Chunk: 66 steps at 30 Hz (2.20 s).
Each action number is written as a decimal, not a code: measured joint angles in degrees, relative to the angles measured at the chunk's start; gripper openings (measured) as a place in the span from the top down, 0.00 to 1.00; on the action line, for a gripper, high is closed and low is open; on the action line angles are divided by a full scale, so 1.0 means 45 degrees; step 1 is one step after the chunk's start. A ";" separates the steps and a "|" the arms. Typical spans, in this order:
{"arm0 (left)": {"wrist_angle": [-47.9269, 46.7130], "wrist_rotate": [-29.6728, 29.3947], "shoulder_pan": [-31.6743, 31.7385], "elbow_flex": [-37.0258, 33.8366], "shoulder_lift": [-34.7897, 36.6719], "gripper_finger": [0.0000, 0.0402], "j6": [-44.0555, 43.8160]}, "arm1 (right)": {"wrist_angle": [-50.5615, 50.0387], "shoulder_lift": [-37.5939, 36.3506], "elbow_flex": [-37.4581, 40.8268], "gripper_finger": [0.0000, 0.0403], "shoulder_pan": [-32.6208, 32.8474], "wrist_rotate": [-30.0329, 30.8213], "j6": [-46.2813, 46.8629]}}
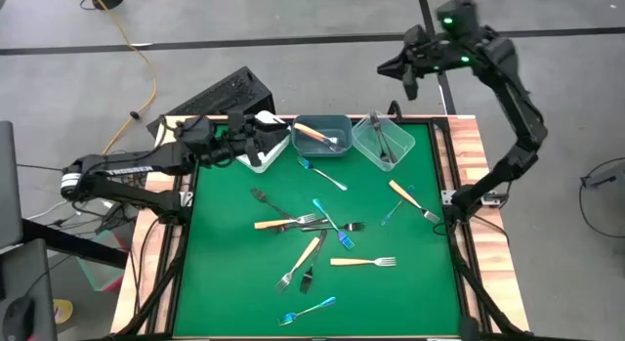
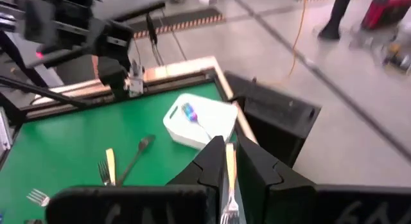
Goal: Sort silverware by color (type)
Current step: Put the blue fork into the white bin
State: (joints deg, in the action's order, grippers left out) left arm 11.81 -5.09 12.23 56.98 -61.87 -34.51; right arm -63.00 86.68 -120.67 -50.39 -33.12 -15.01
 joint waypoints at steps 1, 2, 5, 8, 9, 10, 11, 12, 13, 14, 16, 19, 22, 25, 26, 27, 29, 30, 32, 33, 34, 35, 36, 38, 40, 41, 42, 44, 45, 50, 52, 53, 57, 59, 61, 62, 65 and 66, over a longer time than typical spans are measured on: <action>-0.0403 -0.0004 0.0000 0.0213 0.0091 0.60 0.0161 | 0.0009 -0.0258 -0.0017 0.86 0.0000 -0.0002 -0.0019; -0.0665 -0.0007 0.0000 0.0460 0.0131 0.60 0.0338 | -0.0010 -0.0501 -0.0025 0.86 0.0003 -0.0012 -0.0048; -0.1556 0.0073 -0.0053 0.1153 0.0269 0.60 0.0853 | -0.0362 -0.1114 -0.0030 0.86 0.0101 -0.0013 -0.0334; -0.2684 0.0372 -0.0199 0.1840 0.0274 0.60 0.1370 | -0.1035 -0.1559 -0.0027 0.86 0.0397 -0.0015 -0.0613; -0.3230 0.0528 -0.0268 0.2043 0.0272 0.60 0.1564 | -0.1337 -0.1681 -0.0027 0.86 0.0498 -0.0015 -0.0717; -0.3668 0.0691 -0.0356 0.2210 0.0254 0.60 0.1757 | -0.1686 -0.1795 -0.0027 0.86 0.0600 -0.0022 -0.0778; -0.4085 0.0849 -0.0483 0.2337 0.0254 0.60 0.1870 | -0.1998 -0.1879 -0.0027 0.86 0.0711 -0.0035 -0.0801; -0.4529 0.1010 -0.0607 0.2439 0.0254 0.60 0.1934 | -0.2286 -0.1939 -0.0027 0.86 0.0867 -0.0034 -0.0816; -0.4905 0.1119 -0.0751 0.2549 0.0258 0.60 0.1959 | -0.2547 -0.1969 -0.0027 0.86 0.1027 -0.0034 -0.0820; -0.5209 0.1169 -0.0908 0.2638 0.0256 0.60 0.1959 | -0.2807 -0.1969 -0.0027 0.86 0.1189 -0.0029 -0.0827; -0.5877 0.1253 -0.1234 0.2734 0.0259 0.60 0.1959 | -0.3374 -0.1949 -0.0013 0.86 0.1610 -0.0022 -0.0984; -0.6546 0.1471 -0.1734 0.2796 0.0253 0.60 0.1896 | -0.4299 -0.1926 -0.0008 0.86 0.2256 -0.0029 -0.1100; -0.7488 0.1879 -0.2174 0.2810 0.0259 0.60 0.1746 | -0.5387 -0.1921 -0.0008 0.86 0.2972 -0.0016 -0.0915; -0.8394 0.2081 -0.2552 0.2810 0.0254 0.60 0.1782 | -0.5976 -0.1933 0.0133 0.86 0.3747 0.0011 0.0207; -0.8590 0.2081 -0.2675 0.2810 0.0254 0.60 0.1878 | -0.5933 -0.1971 0.0297 0.86 0.4023 0.0010 0.0746; -0.8734 0.2081 -0.2795 0.2810 0.0254 0.60 0.1967 | -0.5869 -0.2027 0.0545 0.86 0.4326 0.0050 0.1267; -0.8934 0.2081 -0.3052 0.2810 0.0254 0.60 0.2141 | -0.5607 -0.2163 0.1165 0.86 0.4973 0.0406 0.2121; -0.9012 0.2120 -0.3174 0.2810 0.0254 0.60 0.2196 | -0.5439 -0.2237 0.1529 0.86 0.5355 0.0685 0.2553; -0.9175 0.2443 -0.3434 0.2810 0.0285 0.60 0.2231 | -0.4975 -0.2383 0.2375 0.86 0.6157 0.1357 0.3650; -0.9304 0.2604 -0.3578 0.2810 0.0329 0.60 0.2225 | -0.4712 -0.2406 0.2811 0.86 0.6598 0.1698 0.4222; -0.9385 0.2766 -0.3750 0.2810 0.0347 0.60 0.2166 | -0.4381 -0.2440 0.3259 0.86 0.7036 0.2092 0.4747; -0.9416 0.2882 -0.3924 0.2810 0.0380 0.60 0.2041 | -0.4055 -0.2445 0.3709 0.86 0.7487 0.2554 0.5223; -0.9569 0.2990 -0.4132 0.2810 0.0460 0.60 0.1917 | -0.3734 -0.2445 0.4161 0.86 0.7984 0.2916 0.5689; -1.0008 0.3072 -0.4645 0.2810 0.0554 0.60 0.1726 | -0.2930 -0.2448 0.5062 0.86 0.8970 0.3510 0.6563; -1.0487 0.2940 -0.5154 0.2810 0.0637 0.60 0.1669 | -0.2037 -0.2450 0.5944 0.86 0.9928 0.3829 0.7335; -1.0798 0.2803 -0.5436 0.2800 0.0659 0.60 0.1653 | -0.1540 -0.2421 0.6372 0.86 1.0426 0.3999 0.7721; -1.0996 0.2679 -0.5696 0.2796 0.0669 0.60 0.1607 | -0.0964 -0.2356 0.6786 0.86 1.0906 0.4082 0.8123; -1.1210 0.2406 -0.6104 0.2800 0.0672 0.60 0.1556 | 0.0115 -0.2304 0.7562 0.86 1.1773 0.4376 0.8779; -1.1419 0.2325 -0.6301 0.2800 0.0672 0.60 0.1533 | 0.0665 -0.2300 0.7967 0.86 1.2185 0.4524 0.9058; -1.1851 0.1959 -0.7245 0.2800 0.0672 0.60 0.1391 | 0.3352 -0.2086 0.9663 0.86 1.3810 0.5205 1.0662; -1.2025 0.1691 -0.7564 0.2800 0.0672 0.60 0.1386 | 0.4314 -0.1964 1.0124 0.86 1.4273 0.5691 1.1382; -1.2168 0.1520 -0.7702 0.2800 0.0672 0.60 0.1386 | 0.4605 -0.1935 1.0356 0.86 1.4466 0.5987 1.1751; -1.2458 0.0934 -0.8183 0.2578 0.0691 0.60 0.1383 | 0.4652 -0.1622 1.1048 0.86 1.5285 0.7093 1.3195; -1.2466 0.0730 -0.8398 0.2353 0.0691 0.60 0.1392 | 0.4880 -0.1483 1.1384 0.86 1.5601 0.7321 1.3824; -1.2337 0.0625 -0.8587 0.2156 0.0706 0.60 0.1382 | 0.4652 -0.1220 1.1576 0.86 1.5906 0.7359 1.4120; -1.2222 0.0608 -0.8650 0.2040 0.0711 0.60 0.1318 | 0.5054 -0.1033 1.1539 0.86 1.5976 0.7365 1.4142; -1.2117 0.0600 -0.8855 0.1574 0.0700 0.60 0.0726 | 0.5064 -0.0567 1.1528 0.86 1.6286 0.7429 1.3631; -1.2122 0.0590 -0.8921 0.1387 0.0689 0.60 0.0446 | 0.4997 -0.0389 1.1550 0.86 1.6372 0.7456 1.3411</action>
State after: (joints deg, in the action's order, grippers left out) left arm -42.74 -2.44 -27.92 63.22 -58.77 -32.50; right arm -40.51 84.93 -68.69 23.28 0.43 45.34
